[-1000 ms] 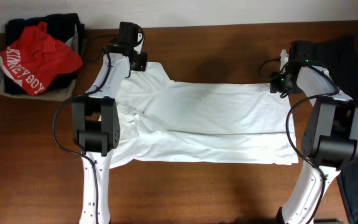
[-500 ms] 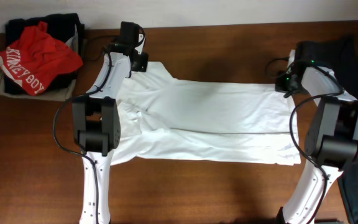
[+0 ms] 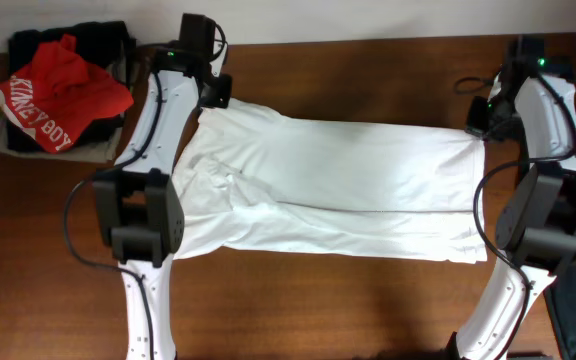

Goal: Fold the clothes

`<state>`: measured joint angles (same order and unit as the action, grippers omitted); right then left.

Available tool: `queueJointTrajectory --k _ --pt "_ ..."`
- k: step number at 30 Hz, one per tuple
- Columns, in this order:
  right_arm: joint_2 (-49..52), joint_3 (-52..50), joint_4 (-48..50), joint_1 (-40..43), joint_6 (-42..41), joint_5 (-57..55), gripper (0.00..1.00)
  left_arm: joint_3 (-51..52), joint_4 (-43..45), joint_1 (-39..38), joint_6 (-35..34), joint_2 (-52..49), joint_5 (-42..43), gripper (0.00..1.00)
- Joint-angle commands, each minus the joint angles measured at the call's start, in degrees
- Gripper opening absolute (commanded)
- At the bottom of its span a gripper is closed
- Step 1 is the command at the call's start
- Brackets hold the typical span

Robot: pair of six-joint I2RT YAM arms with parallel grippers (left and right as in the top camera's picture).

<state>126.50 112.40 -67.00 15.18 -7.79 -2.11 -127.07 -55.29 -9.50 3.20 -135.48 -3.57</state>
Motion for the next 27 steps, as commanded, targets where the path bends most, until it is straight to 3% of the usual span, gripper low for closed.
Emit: queueJointTrajectory --k 1,10,17,27 --pt "-0.26 4.20 -6.80 0.28 -2.21 -0.66 0.04 0.04 -5.27 0.46 -0.22 5.70 -0.31 0.01" --pt "-0.35 5.03 -20.06 0.28 -2.19 13.55 0.04 0.15 -22.25 0.70 -2.97 6.05 0.96 0.01" --pt "-1.64 5.01 -25.07 0.28 -2.91 13.05 0.04 0.24 -30.38 2.38 -2.97 6.05 0.79 0.01" --pt "-12.94 0.46 -30.29 0.17 -7.76 3.61 0.04 0.39 -36.61 2.97 -2.97 6.05 1.20 0.01"
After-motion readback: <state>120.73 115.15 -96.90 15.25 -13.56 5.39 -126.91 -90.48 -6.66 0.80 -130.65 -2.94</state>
